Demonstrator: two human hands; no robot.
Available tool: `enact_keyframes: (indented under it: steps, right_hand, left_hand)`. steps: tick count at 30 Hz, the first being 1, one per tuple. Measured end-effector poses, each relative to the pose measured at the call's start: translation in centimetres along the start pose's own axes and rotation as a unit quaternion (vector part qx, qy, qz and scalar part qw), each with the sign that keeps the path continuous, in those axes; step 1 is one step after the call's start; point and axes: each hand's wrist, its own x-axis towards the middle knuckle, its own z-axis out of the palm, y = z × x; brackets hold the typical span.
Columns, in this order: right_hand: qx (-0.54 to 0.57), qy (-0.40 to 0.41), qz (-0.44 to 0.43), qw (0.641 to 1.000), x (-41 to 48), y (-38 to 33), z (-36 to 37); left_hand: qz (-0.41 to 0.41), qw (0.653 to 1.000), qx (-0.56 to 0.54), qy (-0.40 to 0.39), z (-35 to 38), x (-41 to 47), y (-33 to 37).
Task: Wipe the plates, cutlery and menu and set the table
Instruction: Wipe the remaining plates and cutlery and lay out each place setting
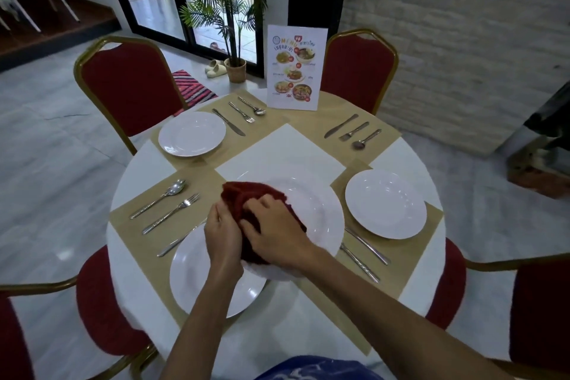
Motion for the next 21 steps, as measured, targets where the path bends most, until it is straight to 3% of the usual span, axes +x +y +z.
enact_keyframes:
  steps: [4, 8, 10, 12, 16, 19, 21]
  right_hand:
    - [-0.102, -0.104, -0.052, 0.988, -2.2, 1.6, -1.5]
    - [-0.278, -0.1, -0.024, 0.955, -0.2, 3.8, -4.6]
    - [-0.248, -0.038, -0.028, 0.968, 1.1, 3.7, -3.7]
    - [-0.149, -0.008, -0.047, 0.988, 1.4, 3.2, -1.7]
    - [-0.004, -0.082, -0.122, 0.989, -1.2, 1.8, 0.8]
    - [-0.069, -0.077, -0.182, 0.978, -2.1, 3.7, -1.0]
    - [-0.158, -0.041, -0.151, 0.975, -1.1, 5.5, -3.3]
  left_hand:
    - [-0.021, 0.998, -0.033, 0.054, -2.1, 1.7, 0.3]
    - [-0.048, 0.996, -0.06, 0.044, -2.2, 0.8, -0.3]
    - [-0.047, 0.998, -0.045, 0.015, -1.1, -0.2, -0.2]
    - [-0.039, 0.999, -0.024, -0.008, -0.3, -0.5, 0.0]
    - [-0.016, 1.0, -0.008, 0.012, -1.0, 1.5, 0.5]
    - [-0.019, 0.999, -0.02, 0.021, -2.7, 2.7, 0.8]
    - [-0.04, 0.999, -0.032, -0.001, -3.3, 2.8, 1.1]
